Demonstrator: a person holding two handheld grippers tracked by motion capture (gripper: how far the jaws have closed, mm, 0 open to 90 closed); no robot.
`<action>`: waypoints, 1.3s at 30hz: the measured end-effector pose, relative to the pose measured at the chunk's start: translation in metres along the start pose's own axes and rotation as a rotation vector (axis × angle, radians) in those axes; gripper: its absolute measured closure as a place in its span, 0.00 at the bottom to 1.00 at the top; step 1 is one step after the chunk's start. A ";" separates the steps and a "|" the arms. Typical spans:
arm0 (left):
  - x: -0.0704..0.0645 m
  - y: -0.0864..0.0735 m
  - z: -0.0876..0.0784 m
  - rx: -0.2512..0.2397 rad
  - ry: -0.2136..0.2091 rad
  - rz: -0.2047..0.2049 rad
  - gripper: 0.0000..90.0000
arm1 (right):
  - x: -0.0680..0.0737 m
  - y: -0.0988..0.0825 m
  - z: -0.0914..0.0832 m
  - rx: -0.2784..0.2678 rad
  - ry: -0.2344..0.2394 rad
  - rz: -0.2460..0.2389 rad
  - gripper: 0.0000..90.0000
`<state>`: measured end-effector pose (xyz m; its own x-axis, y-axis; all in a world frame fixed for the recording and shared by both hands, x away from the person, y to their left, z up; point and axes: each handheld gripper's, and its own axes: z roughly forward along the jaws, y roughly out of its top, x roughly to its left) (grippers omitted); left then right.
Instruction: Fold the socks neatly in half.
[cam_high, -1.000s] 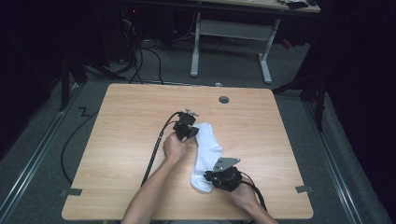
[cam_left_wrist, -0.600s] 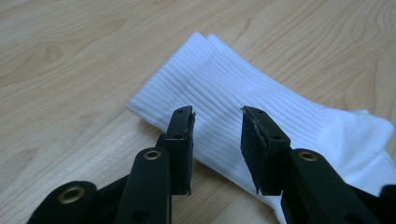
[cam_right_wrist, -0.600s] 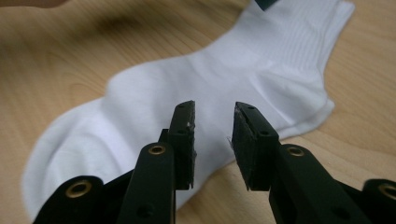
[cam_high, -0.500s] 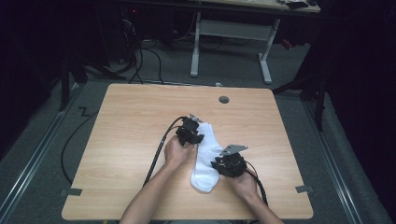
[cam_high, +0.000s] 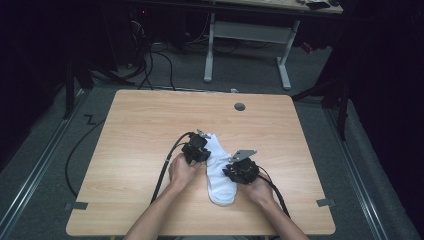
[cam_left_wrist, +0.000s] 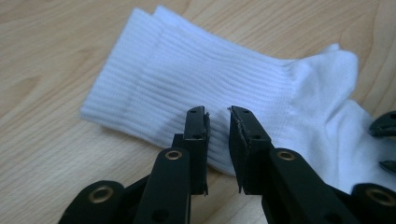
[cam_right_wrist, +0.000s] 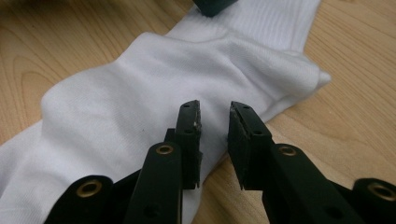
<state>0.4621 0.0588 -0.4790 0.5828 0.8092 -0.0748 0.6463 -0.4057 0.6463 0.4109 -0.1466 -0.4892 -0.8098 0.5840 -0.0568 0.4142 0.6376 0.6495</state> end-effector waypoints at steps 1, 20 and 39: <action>0.003 0.002 -0.003 -0.017 0.005 -0.010 0.84 | 0.001 0.000 -0.002 -0.003 0.001 0.003 0.83; 0.040 0.035 0.029 -0.022 0.098 -0.104 0.62 | 0.023 -0.008 -0.005 -0.024 0.051 -0.024 0.85; 0.022 0.051 0.010 -0.124 0.020 0.046 0.96 | 0.030 -0.008 -0.005 -0.031 0.036 -0.062 0.89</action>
<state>0.5126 0.0515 -0.4558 0.5999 0.7995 -0.0283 0.5522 -0.3882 0.7378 0.3808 -0.1364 -0.4920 -0.8480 0.5251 -0.0710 0.3503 0.6561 0.6685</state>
